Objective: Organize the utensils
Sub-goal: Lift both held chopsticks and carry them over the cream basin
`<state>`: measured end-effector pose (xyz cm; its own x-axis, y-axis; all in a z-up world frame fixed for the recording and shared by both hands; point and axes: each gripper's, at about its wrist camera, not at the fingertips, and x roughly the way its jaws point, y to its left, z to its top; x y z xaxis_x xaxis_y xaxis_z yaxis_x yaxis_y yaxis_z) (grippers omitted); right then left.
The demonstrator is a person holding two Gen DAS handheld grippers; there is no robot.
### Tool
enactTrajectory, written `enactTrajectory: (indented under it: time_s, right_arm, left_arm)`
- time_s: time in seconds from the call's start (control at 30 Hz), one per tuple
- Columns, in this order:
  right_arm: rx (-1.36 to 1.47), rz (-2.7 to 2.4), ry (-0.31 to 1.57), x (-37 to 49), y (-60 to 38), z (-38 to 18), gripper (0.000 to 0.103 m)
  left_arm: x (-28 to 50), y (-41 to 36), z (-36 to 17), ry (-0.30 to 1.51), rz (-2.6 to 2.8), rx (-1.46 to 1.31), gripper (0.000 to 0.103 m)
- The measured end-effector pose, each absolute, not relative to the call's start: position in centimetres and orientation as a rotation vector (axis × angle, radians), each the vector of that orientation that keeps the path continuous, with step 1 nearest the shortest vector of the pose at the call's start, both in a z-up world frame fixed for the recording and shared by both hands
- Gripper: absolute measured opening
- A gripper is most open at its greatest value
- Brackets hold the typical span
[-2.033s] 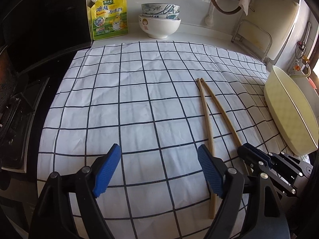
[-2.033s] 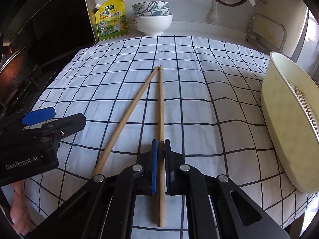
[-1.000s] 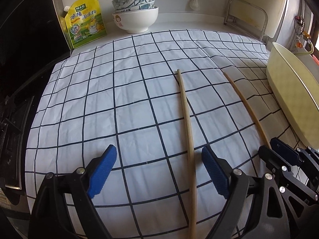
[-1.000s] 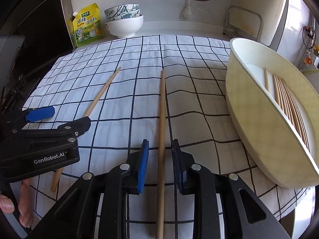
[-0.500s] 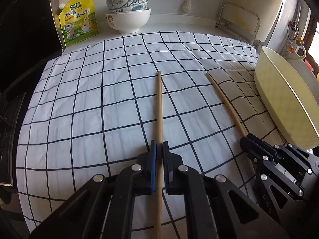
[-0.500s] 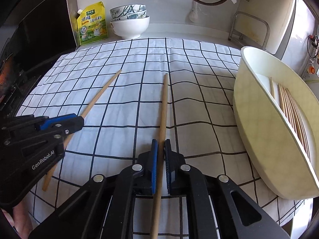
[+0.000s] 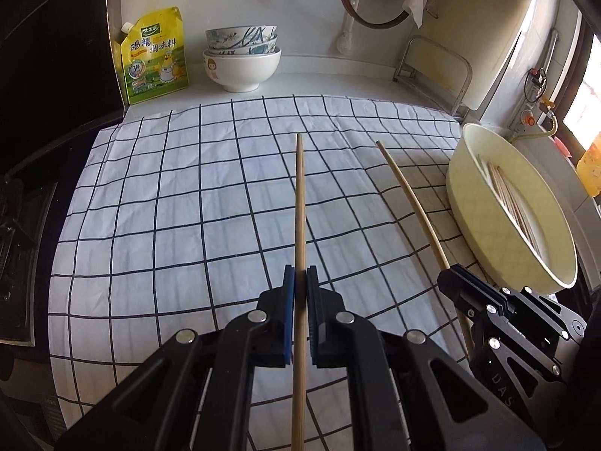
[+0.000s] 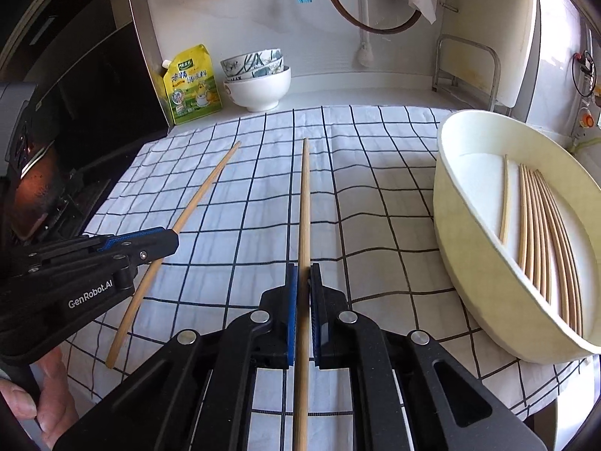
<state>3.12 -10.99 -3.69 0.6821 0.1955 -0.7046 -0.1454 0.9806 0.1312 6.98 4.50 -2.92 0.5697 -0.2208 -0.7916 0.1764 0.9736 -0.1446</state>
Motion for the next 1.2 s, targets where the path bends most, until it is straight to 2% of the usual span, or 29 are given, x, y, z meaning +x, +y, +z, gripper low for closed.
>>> enactTrajectory:
  time_s: [0.4,0.7,0.87,1.2]
  right_arm:
    - [0.159,0.038,0.637,1.6,-20.2,2.2,0.006]
    - [0.249,-0.154,0.673,2.8,-30.0,0.9,0.006]
    - [0.266,-0.191,0.715,4.0,-32.6,-0.5,0.006]
    - [0.286,-0.206,0.76,5.3,-33.9,-2.4,0.006]
  left_arm:
    - [8.6,-2.6,1.9,0.856,-0.379,-0.03,0.007]
    - [11.2,-13.1,3.3,0.845,-0.549,0.035,0.007]
    - [12.4,-17.5,2.3,0.858,-0.586,0.091,0.007]
    - [14.1,-20.7,0.1,0.89,-0.591,0.134,0.007]
